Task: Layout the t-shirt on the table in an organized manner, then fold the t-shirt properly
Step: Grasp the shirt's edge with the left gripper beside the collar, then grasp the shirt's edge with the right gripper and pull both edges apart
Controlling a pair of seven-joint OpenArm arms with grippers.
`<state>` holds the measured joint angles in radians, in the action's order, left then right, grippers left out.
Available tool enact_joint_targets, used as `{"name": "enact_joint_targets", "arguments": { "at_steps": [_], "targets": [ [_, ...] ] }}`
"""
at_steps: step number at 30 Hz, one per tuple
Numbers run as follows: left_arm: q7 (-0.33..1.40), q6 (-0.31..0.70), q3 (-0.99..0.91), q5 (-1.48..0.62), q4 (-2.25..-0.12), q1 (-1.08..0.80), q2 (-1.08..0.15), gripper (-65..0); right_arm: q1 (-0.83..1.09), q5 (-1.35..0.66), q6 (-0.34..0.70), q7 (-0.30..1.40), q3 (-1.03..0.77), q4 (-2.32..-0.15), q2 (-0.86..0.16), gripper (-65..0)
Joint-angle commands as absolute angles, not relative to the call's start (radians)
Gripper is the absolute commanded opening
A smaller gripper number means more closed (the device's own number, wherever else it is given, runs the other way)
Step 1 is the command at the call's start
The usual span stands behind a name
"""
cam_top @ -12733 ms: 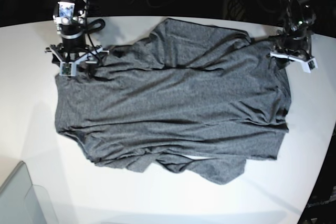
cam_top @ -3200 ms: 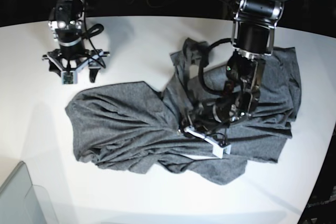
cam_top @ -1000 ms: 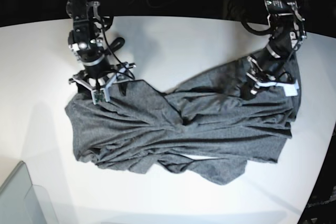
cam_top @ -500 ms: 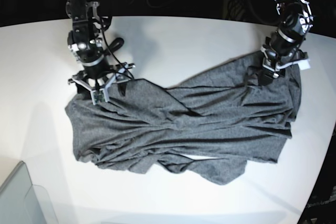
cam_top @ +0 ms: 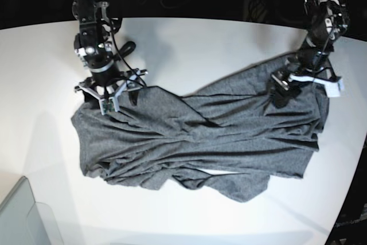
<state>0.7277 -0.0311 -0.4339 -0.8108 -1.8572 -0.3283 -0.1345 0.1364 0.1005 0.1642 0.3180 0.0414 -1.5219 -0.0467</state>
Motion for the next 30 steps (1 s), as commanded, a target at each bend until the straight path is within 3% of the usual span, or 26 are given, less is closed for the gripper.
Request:
{"name": "enact_joint_targets", "arguments": {
  "at_steps": [1,8,13,30],
  "targets": [
    [0.710,-0.027,-0.415,-0.765,-1.899,-0.318,-0.142,0.0,0.124,0.097,0.165,0.292,0.041,-1.538,-0.045,-19.8],
    [0.711,-0.027,-0.179,-0.260,-1.954,-0.314,-0.140,0.0,0.124,0.097,0.165,0.292,0.041,-1.538,-0.047,-19.8],
    [0.711,-0.027,-0.139,-0.031,-1.946,-0.318,-0.130,0.0,0.124,0.097,0.165,0.292,0.038,-1.538,-0.050,-19.8],
    [0.704,-0.025,-0.142,0.117,-1.716,-0.194,-0.114,0.0,0.130,0.097,0.165,0.292,0.038,-1.538,-0.048,-19.9]
  ]
}}
